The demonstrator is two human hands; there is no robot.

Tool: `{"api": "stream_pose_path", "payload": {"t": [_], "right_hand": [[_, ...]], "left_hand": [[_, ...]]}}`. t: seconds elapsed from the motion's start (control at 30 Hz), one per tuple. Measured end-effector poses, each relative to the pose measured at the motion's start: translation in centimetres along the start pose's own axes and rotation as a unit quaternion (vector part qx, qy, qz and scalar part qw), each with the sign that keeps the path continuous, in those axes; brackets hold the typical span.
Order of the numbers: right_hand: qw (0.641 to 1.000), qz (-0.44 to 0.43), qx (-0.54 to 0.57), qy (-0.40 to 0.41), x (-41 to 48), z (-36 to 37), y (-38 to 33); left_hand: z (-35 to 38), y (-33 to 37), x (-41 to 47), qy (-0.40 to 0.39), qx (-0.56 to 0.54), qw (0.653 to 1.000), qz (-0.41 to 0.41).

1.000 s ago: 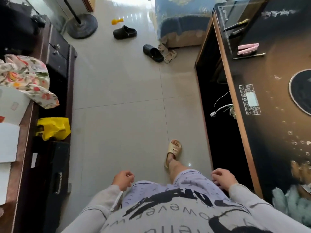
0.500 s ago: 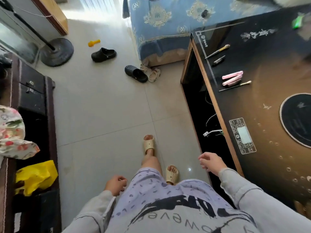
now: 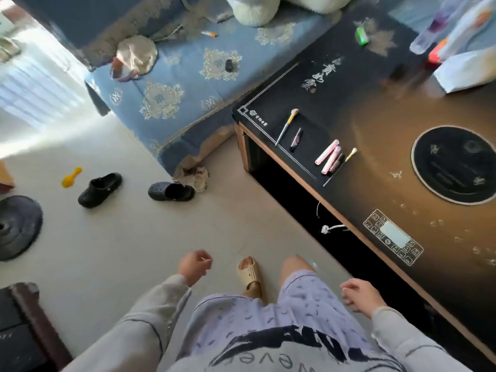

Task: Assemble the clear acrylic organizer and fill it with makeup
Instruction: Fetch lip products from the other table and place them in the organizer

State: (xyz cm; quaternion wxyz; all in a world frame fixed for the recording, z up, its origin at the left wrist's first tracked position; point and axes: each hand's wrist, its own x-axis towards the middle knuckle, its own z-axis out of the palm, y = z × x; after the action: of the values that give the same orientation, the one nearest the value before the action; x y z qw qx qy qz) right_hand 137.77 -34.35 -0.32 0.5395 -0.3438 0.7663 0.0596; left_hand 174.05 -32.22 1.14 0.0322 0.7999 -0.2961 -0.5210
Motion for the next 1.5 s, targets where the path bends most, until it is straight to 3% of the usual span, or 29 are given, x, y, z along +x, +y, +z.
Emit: {"api": "stream_pose_path", "payload": {"t": [0.17, 0.37, 0.67, 0.93, 1.2, 1.5], "right_hand": [[1.0, 0.012, -0.007, 0.017, 0.3, 1.4, -2.4], [1.0, 0.009, 0.015, 0.012, 3.6, 0.2, -7.6], [0.996, -0.013, 0.086, 0.032, 8.4, -5.1, -15.7], [0.99, -0.004, 0.138, 0.032, 10.0, -6.6, -17.3], [0.957, 0.003, 0.245, 0.154, 13.2, -8.0, -21.3], [0.962, -0.006, 0.112, 0.248, 18.4, -7.9, -26.3]], "left_hand": [[-4.1, 5.9, 4.4, -0.017, 0.045, 0.997, 0.052], [-3.9, 10.4, 8.6, -0.079, 0.125, 0.988, 0.04], [-3.7, 16.3, 12.5, -0.101, 0.245, 0.964, 0.015], [-3.5, 24.5, 15.4, -0.105, 0.272, 0.954, 0.061], [2.6, 34.5, 17.0, -0.137, 0.327, 0.918, 0.179], [9.5, 39.8, 20.5, -0.118, 0.382, 0.885, 0.239]]}}
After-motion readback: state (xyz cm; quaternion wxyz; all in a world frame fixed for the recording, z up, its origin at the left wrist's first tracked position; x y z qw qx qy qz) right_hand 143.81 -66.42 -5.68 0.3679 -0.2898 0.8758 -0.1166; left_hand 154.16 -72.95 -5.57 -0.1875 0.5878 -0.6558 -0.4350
